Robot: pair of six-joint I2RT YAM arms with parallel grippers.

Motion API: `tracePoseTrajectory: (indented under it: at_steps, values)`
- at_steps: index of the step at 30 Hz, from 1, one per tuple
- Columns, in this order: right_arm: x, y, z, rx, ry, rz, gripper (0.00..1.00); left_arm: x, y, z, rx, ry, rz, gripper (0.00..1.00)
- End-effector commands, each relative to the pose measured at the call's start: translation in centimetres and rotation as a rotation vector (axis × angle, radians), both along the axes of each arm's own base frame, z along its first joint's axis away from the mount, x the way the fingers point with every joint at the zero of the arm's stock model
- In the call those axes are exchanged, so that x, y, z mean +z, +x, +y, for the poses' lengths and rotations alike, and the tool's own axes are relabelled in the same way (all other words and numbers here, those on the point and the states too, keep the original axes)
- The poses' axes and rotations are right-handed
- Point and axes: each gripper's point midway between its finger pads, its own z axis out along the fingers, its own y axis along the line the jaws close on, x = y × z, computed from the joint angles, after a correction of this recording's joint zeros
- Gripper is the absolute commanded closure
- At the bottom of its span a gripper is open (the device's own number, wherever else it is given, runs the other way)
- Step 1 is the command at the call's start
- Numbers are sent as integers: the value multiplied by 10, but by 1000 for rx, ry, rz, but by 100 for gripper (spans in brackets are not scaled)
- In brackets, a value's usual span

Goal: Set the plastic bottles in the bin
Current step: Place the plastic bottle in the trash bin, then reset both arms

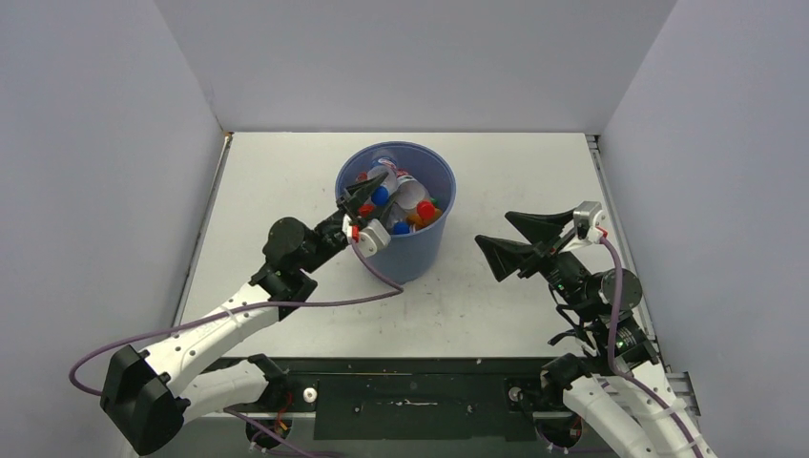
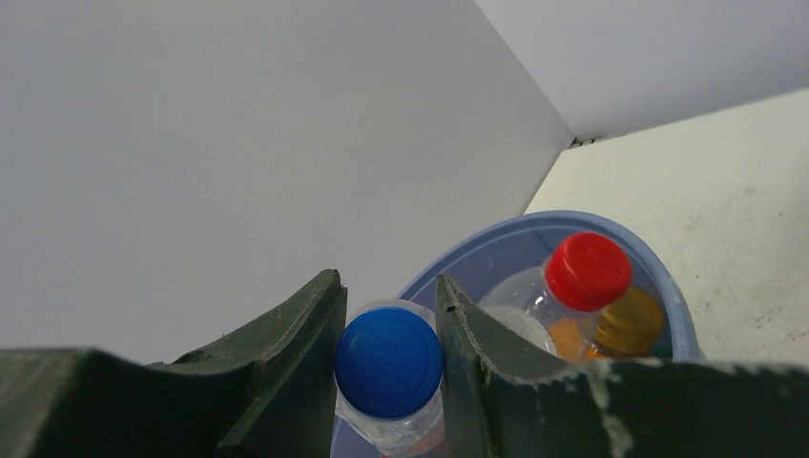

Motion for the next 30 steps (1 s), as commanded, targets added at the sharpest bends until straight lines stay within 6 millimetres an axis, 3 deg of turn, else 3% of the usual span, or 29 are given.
tracePoseTrajectory:
  at_steps: [1, 3, 4, 7, 8, 9, 15, 21, 23, 26, 28, 30]
  values:
    - [11, -1, -2, -12, 26, -48, 10, 18, -12, 1, 10, 107, -223, 100]
    - [10, -1, -2, -10, 26, -47, 10, 9, -13, 0, 5, 130, -216, 97]
    - [10, -1, -2, -9, 25, -47, 10, 6, -16, 0, 0, 138, -216, 88]
    - [10, -1, -2, -10, 26, -46, 10, -1, -24, -1, -16, 141, -207, 41]
    - [9, -1, -2, -11, 25, -45, 10, -1, -27, -1, -16, 133, -203, 10]
    - [10, -1, -3, -13, 26, -47, 10, 1, -30, -1, -14, 126, -202, 2]
    - [15, -3, -3, -11, 33, -48, 10, 29, -44, 6, -11, 67, -226, 4]
    - [16, -4, -4, -15, 35, -44, 10, 78, -71, 25, -48, -92, -214, 4]
    - [13, -1, -7, -39, 35, -26, 10, 95, -78, 40, -68, -230, -88, 4]
    - [6, 8, -21, -131, 55, 21, 10, 97, -68, 64, -3, -412, 244, 4]
    - [-1, 17, -38, -235, 79, 69, 10, 88, -52, 87, 141, -555, 469, 4]
    - [-8, 25, -59, -358, 111, 115, 10, 58, -39, 109, 327, -610, 664, 4]
